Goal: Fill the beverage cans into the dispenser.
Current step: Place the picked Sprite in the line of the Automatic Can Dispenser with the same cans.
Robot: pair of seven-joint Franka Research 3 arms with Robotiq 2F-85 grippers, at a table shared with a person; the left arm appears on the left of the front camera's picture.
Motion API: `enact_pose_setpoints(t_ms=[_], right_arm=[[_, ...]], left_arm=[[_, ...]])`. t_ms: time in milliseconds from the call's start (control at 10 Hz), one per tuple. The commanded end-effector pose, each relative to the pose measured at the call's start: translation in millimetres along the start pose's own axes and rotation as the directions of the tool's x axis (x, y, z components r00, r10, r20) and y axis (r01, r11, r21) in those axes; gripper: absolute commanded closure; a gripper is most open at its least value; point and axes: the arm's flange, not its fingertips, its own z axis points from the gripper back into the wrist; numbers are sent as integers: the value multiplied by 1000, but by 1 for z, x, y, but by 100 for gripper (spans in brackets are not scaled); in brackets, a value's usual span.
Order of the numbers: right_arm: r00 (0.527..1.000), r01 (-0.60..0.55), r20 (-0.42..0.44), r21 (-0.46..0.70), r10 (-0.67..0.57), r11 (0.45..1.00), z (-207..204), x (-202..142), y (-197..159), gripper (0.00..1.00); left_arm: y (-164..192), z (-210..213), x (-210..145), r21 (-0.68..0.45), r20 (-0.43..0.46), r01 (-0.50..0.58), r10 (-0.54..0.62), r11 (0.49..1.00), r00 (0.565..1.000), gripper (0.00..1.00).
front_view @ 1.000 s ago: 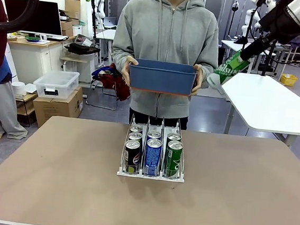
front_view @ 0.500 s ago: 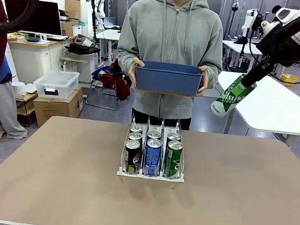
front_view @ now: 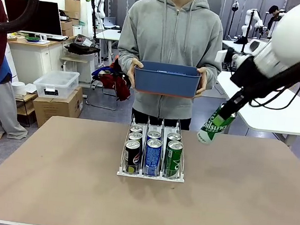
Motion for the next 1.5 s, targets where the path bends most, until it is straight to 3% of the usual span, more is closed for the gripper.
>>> enact_pose_setpoints(t_ms=[0, 100, 800, 1000, 1400], right_arm=[[983, -141, 111, -74, 149, 987, -1, 10, 1, 42], [1000, 0, 0, 0, 0, 1000, 0, 0, 0, 42], [1000, -14, 3, 10, 14, 1000, -3, -4, -5, 42], [995, 95, 11, -58, -95, 994, -18, 1, 17, 42], [981, 194, 41, -70, -192, 978, -34, 0, 59, 42]], left_arm=[[1, 1, -4, -19, 8, -1, 1, 1000, 1000, 0], [1, 1, -4, -19, 8, -1, 1, 1000, 1000, 0], [1, 1, -4, -19, 8, -1, 1, 1000, 1000, 0], [1, 1, -4, -19, 8, -1, 1, 1000, 1000, 0], [1, 1, -4, -19, 8, -1, 1, 1000, 1000, 0]])
